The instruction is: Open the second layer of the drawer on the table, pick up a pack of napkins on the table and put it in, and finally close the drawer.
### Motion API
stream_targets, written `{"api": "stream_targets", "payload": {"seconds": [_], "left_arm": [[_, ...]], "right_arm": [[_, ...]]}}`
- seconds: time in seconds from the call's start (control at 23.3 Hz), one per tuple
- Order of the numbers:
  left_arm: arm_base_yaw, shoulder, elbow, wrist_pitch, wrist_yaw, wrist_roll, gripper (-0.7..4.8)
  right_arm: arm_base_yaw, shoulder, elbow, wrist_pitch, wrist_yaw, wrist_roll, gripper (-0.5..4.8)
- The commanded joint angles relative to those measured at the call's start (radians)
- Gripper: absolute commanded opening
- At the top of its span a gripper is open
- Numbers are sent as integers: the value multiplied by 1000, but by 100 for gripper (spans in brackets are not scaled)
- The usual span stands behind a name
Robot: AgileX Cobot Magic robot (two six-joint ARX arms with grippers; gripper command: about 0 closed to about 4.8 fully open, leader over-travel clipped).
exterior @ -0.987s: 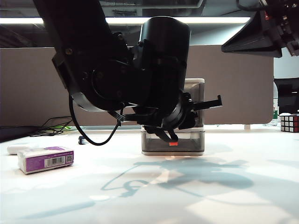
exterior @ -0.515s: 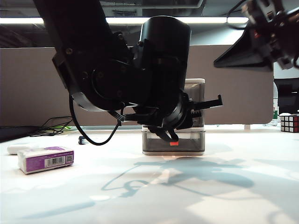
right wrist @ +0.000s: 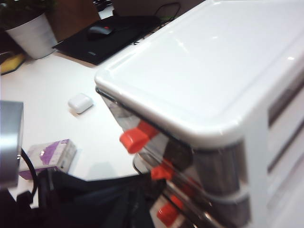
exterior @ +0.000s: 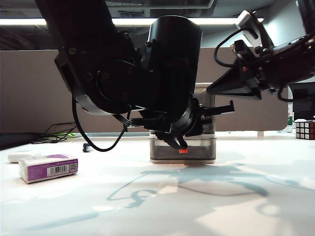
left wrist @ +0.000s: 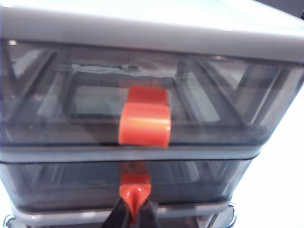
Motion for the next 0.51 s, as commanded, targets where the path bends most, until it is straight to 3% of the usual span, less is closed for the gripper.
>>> {"api": "stream_targets", "payload": {"seconds": [0.04,0.51], "left_arm": [[-2,-4,0,-6,0,1,-6],[-3,-35,-39,-34,-3,-1,-6]], "right_arm": [[1,51,60,24,-48,-7,-5],[1,136,150,21,-44,-8,-5]]}}
